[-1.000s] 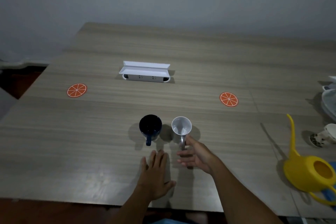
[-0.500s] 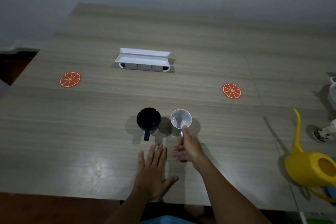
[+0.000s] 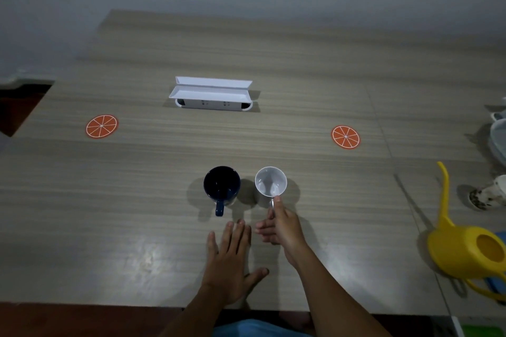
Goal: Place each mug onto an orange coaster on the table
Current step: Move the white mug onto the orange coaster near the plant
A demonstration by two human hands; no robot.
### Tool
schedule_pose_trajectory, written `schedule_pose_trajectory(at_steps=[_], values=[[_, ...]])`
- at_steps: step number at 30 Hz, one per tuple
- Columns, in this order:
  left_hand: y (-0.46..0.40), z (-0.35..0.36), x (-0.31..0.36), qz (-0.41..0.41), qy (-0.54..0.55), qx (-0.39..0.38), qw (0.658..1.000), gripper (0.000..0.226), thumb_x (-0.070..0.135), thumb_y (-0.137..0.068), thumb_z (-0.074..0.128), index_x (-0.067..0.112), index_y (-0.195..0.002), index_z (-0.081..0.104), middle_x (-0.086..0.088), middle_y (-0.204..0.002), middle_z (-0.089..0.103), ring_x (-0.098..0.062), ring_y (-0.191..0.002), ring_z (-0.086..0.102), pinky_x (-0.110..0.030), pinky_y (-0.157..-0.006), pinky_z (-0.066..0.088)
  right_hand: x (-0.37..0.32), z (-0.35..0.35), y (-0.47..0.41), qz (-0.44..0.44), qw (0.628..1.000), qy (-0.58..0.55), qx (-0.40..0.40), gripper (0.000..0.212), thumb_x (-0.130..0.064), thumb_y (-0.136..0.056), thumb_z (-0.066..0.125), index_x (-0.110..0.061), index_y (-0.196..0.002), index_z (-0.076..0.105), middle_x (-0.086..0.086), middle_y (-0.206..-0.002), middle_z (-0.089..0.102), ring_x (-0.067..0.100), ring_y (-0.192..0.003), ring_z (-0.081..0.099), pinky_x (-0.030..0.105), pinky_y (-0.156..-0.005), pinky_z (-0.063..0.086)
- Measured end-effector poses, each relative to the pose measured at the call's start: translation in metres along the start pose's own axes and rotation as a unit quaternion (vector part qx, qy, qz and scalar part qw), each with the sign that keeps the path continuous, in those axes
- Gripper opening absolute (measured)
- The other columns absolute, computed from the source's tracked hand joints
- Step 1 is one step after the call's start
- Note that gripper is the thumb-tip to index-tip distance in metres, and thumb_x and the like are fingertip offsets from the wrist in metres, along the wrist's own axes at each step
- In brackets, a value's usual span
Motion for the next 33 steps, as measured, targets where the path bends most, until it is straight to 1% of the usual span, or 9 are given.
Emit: schedule_pose_trajectory(at_steps=[6, 9, 13, 18, 22, 24, 26, 30, 33], values=[[-0.001, -0.006, 0.003, 0.012, -0.01, 0.019, 1.0, 0.101, 0.083, -0.084, 0.032, 0.01, -0.153, 0.026, -0.011, -0.162, 0.021, -0.036, -0.149, 0.017, -0.065, -0.109, 0.01, -0.007, -0.011, 0.006, -0.071, 0.996, 0.03, 0.042, 0.049, -0.049, -0.104, 0.039, -0.014, -0.071, 0.043, 0.03, -0.069, 0.074, 0.026, -0.057, 0.073, 0.029, -0.045, 0.036], [-0.003, -0.008, 0.01, 0.042, -0.022, 0.019, 0.999, 0.097, 0.079, -0.087, 0.033, 0.012, -0.155, 0.018, -0.01, -0.164, 0.014, -0.035, -0.15, 0.012, -0.066, -0.111, 0.011, -0.01, -0.019, 0.009, -0.073, 0.996, 0.027, 0.05, 0.049, -0.046, -0.105, 0.041, -0.016, -0.067, 0.04, 0.005, -0.051, 0.069, 0.031, -0.072, 0.079, 0.029, -0.046, 0.035], [-0.006, -0.006, 0.016, 0.044, -0.021, 0.007, 0.999, 0.093, 0.077, -0.087, 0.035, 0.015, -0.156, 0.018, -0.008, -0.164, 0.014, -0.035, -0.15, 0.011, -0.065, -0.112, 0.008, -0.014, -0.033, 0.009, -0.09, 0.994, 0.022, 0.061, 0.047, -0.048, -0.104, 0.042, -0.018, -0.068, 0.049, -0.005, -0.054, 0.071, 0.032, -0.079, 0.079, 0.029, -0.05, 0.039], [-0.021, -0.008, 0.031, 0.042, -0.022, -0.005, 0.999, 0.091, 0.078, -0.09, 0.03, 0.015, -0.155, 0.021, -0.007, -0.164, 0.016, -0.034, -0.149, 0.015, -0.067, -0.108, 0.006, -0.027, -0.055, 0.01, -0.112, 0.99, -0.008, 0.09, 0.04, -0.044, -0.105, 0.043, -0.021, -0.076, 0.057, 0.008, -0.072, 0.08, 0.032, -0.078, 0.078, 0.028, -0.051, 0.043], [-0.044, -0.019, 0.054, 0.071, -0.024, 0.006, 0.997, 0.086, 0.073, -0.094, 0.027, 0.016, -0.156, 0.009, -0.006, -0.165, 0.008, -0.032, -0.151, 0.005, -0.065, -0.112, -0.001, -0.037, -0.073, 0.006, -0.118, 0.986, -0.031, 0.109, 0.039, -0.042, -0.105, 0.043, -0.02, -0.074, 0.055, 0.009, -0.072, 0.08, 0.032, -0.075, 0.078, 0.03, -0.052, 0.044], [-0.057, -0.026, 0.064, 0.076, -0.027, 0.005, 0.997, 0.083, 0.068, -0.094, 0.031, 0.013, -0.155, 0.016, -0.009, -0.163, 0.018, -0.033, -0.149, 0.013, -0.07, -0.113, 0.013, -0.043, -0.082, 0.003, -0.122, 0.985, -0.039, 0.119, 0.039, -0.041, -0.105, 0.043, -0.022, -0.074, 0.055, 0.005, -0.068, 0.078, 0.032, -0.076, 0.079, 0.03, -0.051, 0.043], [-0.071, -0.03, 0.072, 0.077, -0.021, 0.002, 0.997, 0.082, 0.065, -0.095, 0.031, 0.012, -0.155, 0.016, -0.009, -0.163, 0.015, -0.033, -0.149, 0.01, -0.07, -0.111, 0.018, -0.049, -0.092, -0.001, -0.123, 0.983, -0.042, 0.127, 0.037, -0.042, -0.105, 0.044, -0.022, -0.077, 0.058, 0.007, -0.07, 0.079, 0.031, -0.076, 0.079, 0.03, -0.052, 0.045], [-0.103, -0.032, 0.084, 0.081, -0.019, -0.001, 0.997, 0.082, 0.065, -0.095, 0.025, 0.015, -0.156, 0.001, -0.008, -0.165, -0.001, -0.03, -0.149, -0.008, -0.065, -0.117, 0.005, -0.064, -0.112, -0.011, -0.125, 0.981, -0.046, 0.141, 0.039, -0.041, -0.105, 0.043, -0.02, -0.077, 0.059, 0.01, -0.075, 0.08, 0.028, -0.076, 0.079, 0.03, -0.054, 0.048], [-0.127, -0.036, 0.098, 0.091, -0.018, -0.008, 0.996, 0.081, 0.065, -0.095, 0.021, 0.017, -0.154, -0.007, -0.007, -0.164, -0.008, -0.029, -0.149, -0.013, -0.063, -0.118, 0.0, -0.075, -0.126, -0.022, -0.119, 0.979, -0.049, 0.155, 0.039, -0.04, -0.105, 0.044, -0.02, -0.075, 0.057, 0.009, -0.076, 0.08, 0.025, -0.075, 0.079, 0.03, -0.053, 0.05]])
Point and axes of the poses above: each hand's wrist, its own y-axis away from the middle knuckle, its own z-axis out of the palm, x = y × z, the point moved 7 cm from there along -y, towards the middle knuckle
